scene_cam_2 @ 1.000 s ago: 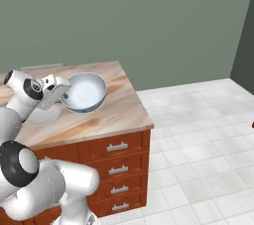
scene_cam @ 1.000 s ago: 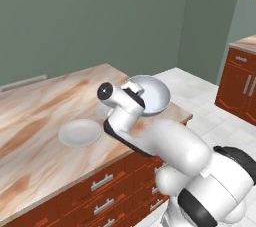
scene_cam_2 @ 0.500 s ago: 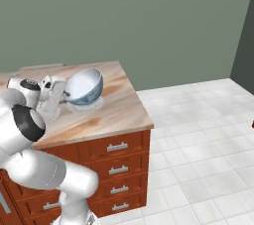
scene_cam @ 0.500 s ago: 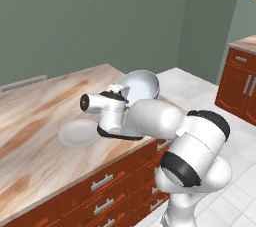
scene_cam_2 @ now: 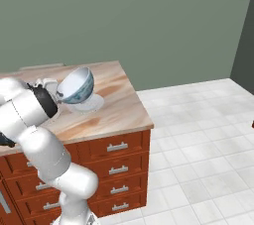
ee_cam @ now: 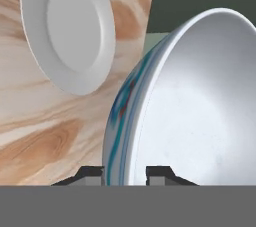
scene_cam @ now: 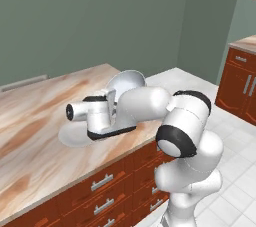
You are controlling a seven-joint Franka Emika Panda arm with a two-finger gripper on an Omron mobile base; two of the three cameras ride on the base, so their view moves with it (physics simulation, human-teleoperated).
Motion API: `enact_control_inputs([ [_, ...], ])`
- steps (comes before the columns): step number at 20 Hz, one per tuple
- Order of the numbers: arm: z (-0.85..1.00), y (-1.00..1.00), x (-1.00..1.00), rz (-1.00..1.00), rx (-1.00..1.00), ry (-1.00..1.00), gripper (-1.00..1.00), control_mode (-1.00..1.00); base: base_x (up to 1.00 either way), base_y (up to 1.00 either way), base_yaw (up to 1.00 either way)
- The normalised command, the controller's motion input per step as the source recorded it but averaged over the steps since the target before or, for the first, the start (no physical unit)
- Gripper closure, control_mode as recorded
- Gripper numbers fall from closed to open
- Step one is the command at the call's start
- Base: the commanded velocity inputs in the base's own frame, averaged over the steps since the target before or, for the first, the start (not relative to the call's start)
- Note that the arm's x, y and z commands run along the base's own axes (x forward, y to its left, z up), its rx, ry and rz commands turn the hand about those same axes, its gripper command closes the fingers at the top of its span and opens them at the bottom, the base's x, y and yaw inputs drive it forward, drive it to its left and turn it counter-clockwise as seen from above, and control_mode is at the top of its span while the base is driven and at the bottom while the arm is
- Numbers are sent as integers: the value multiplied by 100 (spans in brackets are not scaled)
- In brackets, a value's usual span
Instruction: Move the bowls from the cabinet to the plates on the dining table.
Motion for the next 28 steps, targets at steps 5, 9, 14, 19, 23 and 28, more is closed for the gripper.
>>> enact_control_inputs([
  [5,-12,6,0,8,6,0,100,-100,0,0,0],
  [9,-7,0,0,9,16,0,100,-100,0,0,0],
  [14,-5,0,0,9,21,0,100,-100,0,0,0],
  [19,-13,0,3,9,18,0,100,-100,0,0,0],
  [23,-16,0,12,8,13,0,100,-100,0,0,0],
  [28,-1,-12,20,5,1,0,100,-100,0,0,0],
])
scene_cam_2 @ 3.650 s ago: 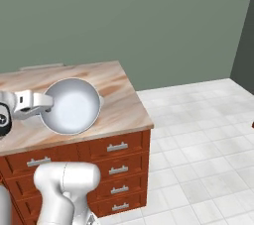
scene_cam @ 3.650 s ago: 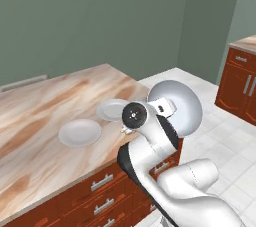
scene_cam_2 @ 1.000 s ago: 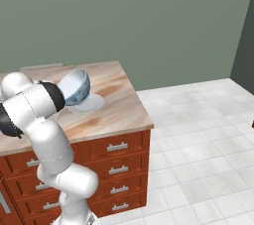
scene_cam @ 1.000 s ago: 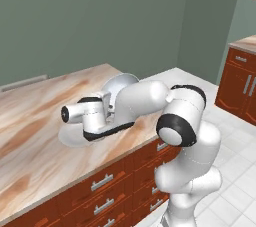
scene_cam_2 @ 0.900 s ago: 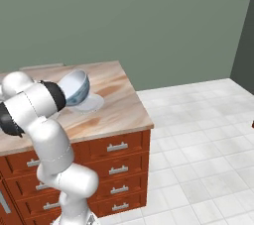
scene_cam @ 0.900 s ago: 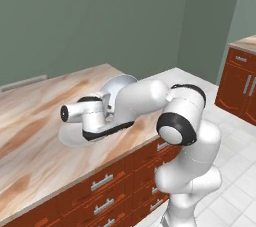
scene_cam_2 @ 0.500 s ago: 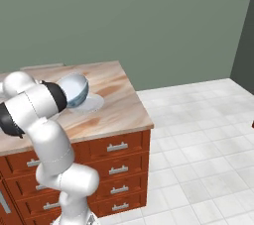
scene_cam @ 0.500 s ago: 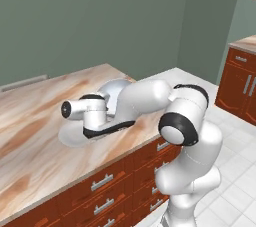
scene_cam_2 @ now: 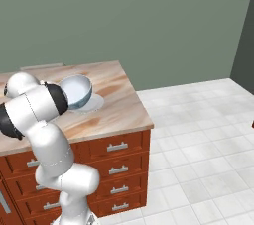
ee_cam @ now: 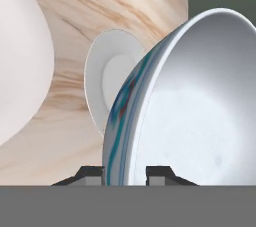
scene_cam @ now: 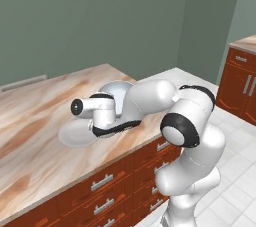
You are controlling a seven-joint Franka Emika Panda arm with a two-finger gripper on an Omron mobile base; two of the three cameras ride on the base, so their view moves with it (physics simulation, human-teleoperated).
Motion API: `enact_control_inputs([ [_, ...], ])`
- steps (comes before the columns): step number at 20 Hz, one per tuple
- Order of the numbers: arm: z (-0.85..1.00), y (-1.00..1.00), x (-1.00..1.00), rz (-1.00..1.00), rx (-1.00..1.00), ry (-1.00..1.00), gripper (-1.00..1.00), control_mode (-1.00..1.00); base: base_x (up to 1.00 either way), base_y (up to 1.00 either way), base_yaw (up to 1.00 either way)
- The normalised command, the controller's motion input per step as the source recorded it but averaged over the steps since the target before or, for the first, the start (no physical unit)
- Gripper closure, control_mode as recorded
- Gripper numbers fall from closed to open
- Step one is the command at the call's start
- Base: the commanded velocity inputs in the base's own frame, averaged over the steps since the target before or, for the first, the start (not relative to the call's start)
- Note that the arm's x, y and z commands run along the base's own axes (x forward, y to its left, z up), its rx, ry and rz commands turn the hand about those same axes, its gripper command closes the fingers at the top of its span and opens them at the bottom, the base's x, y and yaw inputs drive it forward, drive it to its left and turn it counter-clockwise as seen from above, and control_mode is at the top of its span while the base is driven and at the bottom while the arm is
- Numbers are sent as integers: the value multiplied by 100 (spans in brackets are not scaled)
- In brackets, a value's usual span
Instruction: Move the bowls from the cabinet to the plates on the dining table.
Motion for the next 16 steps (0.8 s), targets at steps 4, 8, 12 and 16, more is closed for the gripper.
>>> enact_control_inputs([
  [4,0,-16,31,3,0,0,100,-100,0,0,0],
  [8,0,-4,24,3,0,0,100,-100,0,0,0],
  [12,-8,0,4,5,3,0,100,-100,0,0,0],
  [16,-12,0,0,5,3,0,100,-100,0,0,0],
])
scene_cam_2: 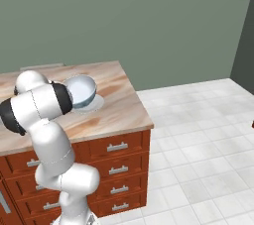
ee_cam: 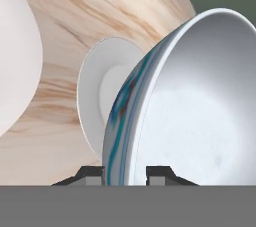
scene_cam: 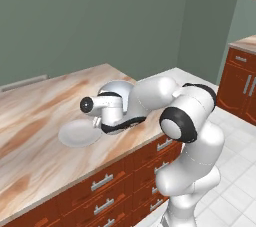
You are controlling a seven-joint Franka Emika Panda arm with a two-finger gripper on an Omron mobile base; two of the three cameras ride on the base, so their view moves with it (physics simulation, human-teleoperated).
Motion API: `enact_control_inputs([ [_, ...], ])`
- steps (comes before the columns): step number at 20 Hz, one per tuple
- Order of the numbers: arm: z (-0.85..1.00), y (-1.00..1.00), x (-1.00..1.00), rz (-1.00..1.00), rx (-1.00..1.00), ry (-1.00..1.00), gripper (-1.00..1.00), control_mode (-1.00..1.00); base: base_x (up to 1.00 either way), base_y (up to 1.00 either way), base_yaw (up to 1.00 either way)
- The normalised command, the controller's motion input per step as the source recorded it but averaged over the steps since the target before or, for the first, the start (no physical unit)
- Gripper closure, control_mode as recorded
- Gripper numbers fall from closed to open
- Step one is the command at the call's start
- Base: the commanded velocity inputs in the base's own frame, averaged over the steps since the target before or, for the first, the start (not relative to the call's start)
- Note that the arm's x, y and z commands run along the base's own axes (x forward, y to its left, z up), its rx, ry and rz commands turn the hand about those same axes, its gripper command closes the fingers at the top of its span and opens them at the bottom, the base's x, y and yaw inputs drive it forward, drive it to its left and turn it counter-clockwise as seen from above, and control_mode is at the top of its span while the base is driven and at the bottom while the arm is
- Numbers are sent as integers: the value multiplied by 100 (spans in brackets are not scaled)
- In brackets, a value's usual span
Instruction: Move the bowls from the cabinet to the plates on the dining table.
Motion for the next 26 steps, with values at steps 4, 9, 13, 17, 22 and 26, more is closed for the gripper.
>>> enact_control_inputs([
  [4,-10,0,0,5,2,0,100,-100,0,0,0],
  [9,-7,0,0,4,1,0,100,-100,0,0,0],
  [13,-6,0,0,5,4,0,100,-100,0,0,0],
  [17,-11,-1,0,5,4,0,100,-100,0,0,0],
  [22,-10,-12,0,2,3,0,100,-100,0,0,0],
  [26,-5,-27,0,0,2,0,100,-100,0,0,0],
])
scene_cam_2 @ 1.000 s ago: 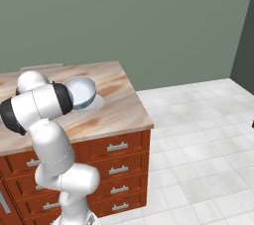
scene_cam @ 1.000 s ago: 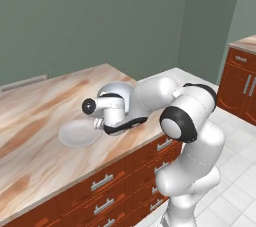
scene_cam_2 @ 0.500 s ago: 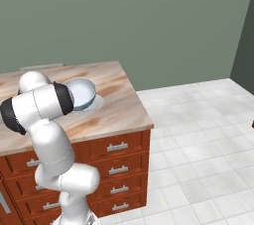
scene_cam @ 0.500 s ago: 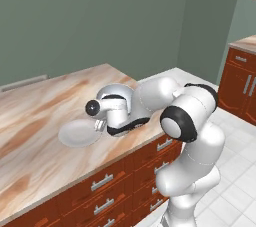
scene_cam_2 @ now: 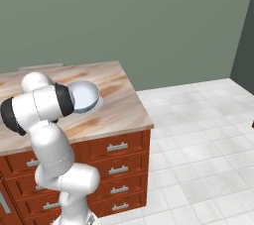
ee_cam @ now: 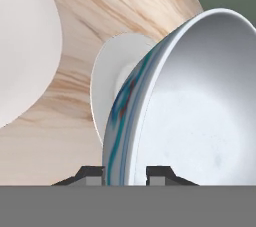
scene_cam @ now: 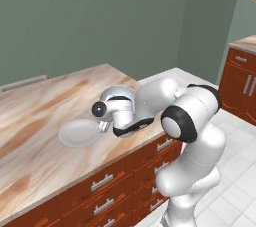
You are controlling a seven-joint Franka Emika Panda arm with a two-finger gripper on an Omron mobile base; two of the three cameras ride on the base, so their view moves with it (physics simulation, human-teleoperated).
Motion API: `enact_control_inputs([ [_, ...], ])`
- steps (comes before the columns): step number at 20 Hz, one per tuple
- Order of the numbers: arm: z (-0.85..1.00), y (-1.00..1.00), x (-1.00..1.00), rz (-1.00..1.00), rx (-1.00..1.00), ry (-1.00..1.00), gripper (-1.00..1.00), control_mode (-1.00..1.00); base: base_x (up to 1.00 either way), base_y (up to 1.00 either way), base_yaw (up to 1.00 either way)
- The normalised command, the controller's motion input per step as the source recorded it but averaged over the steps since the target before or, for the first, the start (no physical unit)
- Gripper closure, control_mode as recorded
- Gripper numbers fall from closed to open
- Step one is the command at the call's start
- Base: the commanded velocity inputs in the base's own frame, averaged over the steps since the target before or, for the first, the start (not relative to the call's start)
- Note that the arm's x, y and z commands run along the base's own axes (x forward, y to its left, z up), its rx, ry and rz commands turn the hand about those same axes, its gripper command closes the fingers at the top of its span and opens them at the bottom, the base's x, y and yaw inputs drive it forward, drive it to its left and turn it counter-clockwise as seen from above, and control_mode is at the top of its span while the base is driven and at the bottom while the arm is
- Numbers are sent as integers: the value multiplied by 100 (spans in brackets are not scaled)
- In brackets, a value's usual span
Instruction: Move the bowls from the cabinet to the plates on the dining table.
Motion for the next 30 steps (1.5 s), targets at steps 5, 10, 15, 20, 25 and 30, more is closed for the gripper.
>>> enact_control_inputs([
  [5,0,-25,9,0,4,0,100,-100,0,0,0],
  [10,0,-5,19,0,7,0,100,-100,0,0,0],
  [15,1,1,25,0,5,0,100,-100,0,0,0],
  [20,17,22,20,0,0,0,100,-100,0,0,0],
  [25,13,32,2,1,0,0,100,-100,0,0,0],
  [30,0,23,0,3,0,0,100,-100,0,0,0],
])
